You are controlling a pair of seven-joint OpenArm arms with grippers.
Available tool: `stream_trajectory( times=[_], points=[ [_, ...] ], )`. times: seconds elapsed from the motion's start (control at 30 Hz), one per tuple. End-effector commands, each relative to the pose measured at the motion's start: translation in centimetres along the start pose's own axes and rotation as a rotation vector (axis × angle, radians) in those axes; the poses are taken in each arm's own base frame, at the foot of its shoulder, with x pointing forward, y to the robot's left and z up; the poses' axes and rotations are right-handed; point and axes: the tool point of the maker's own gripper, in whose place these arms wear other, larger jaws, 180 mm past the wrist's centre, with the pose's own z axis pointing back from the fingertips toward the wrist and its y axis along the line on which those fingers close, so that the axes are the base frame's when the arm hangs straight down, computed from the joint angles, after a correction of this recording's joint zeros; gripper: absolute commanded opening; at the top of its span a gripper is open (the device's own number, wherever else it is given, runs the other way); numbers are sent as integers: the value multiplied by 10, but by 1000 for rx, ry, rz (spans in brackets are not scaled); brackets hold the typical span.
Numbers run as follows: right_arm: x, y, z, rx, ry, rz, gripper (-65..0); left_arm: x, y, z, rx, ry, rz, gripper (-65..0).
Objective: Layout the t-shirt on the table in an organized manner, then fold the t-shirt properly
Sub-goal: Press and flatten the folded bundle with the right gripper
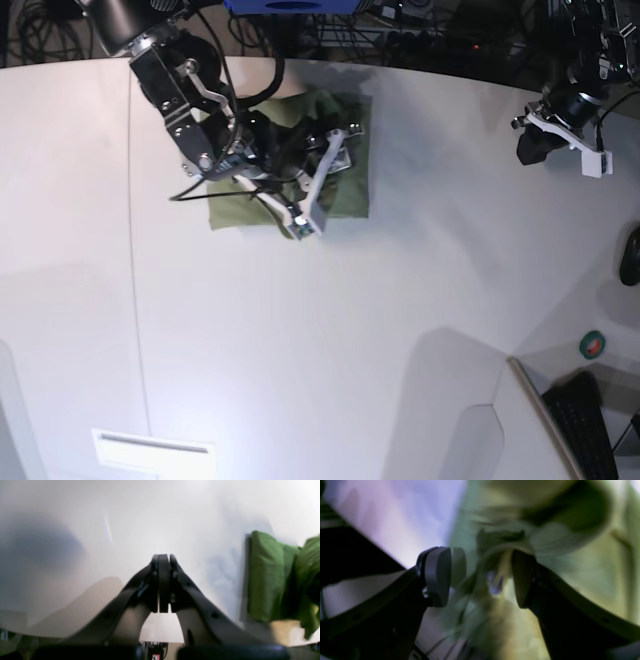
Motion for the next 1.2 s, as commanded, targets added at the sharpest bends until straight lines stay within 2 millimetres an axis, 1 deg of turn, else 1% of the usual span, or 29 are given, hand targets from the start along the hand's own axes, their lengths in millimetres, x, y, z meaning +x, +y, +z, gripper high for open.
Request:
stream_trajectory(
  times=[0.0,0.07,0.1,0.17,0.2,0.23,0.3,0.33,0.37,0.4,0.43,0.47,0.5,0.57,0.6,0.7,0.77,0.83,0.93,1.0,1.07,1.1,1.17],
  points=[
    [14,17,1,40,-32,36,-281,11,2,3,-6,-34,-5,-650],
    [17,40,-3,80,-30,79,-281,12,4,3,1,-36,0,-650],
    [19,46,-2,90,-32,88,-281,11,5,3,2,-35,2,-650],
    [25,50,3,99,-51,99,-281,11,5,3,3,-34,1,-650],
    [30,51,9,101,-73,107,-282,11,5,3,3,-34,1,-650],
    [33,48,16,94,-96,121,-282,11,6,3,5,-34,1,-650],
    [39,35,36,65,-142,152,-297,12,8,4,11,-38,2,-650],
    [43,28,46,48,-171,149,-329,15,13,7,24,-48,6,-650],
    [48,15,57,15,-203,115,-378,18,19,10,38,-59,11,-650],
    [52,2,64,-18,-228,73,-444,19,25,12,53,-65,19,-650],
    [55,-11,68,-48,-240,39,-524,20,30,14,66,-71,26,-650],
    [59,-22,69,-71,-246,23,-594,20,32,16,65,-73,26,-650],
    [60,-32,66,-91,-237,8,-650,20,31,16,49,-73,16,-650],
    [61,-46,55,-115,-215,-18,-650,20,23,16,4,-73,-15,-650],
    [61,-49,50,-120,-210,-17,-650,20,20,16,-8,-72,-23,-650],
    [57,-34,31,-94,-176,1,-650,14,21,15,-8,-61,-11,-650],
    [44,-22,13,-72,-117,23,-650,8,25,13,-3,-49,4,-650],
    [36,-10,-2,-54,-79,48,-650,5,27,12,0,-41,14,-650],
    [26,10,-14,-23,-58,102,-650,2,28,12,2,-36,17,-650],
    [21,19,-17,-8,-49,129,-650,2,28,13,1,-36,15,-650],
    [24,23,-15,-2,-57,141,-650,2,28,13,1,-36,15,-650],
    [29,26,-10,-3,-72,136,-650,2,28,13,1,-36,15,-650],
    [41,33,9,-3,-109,122,-650,2,28,13,3,-36,16,-650]
  ],
)
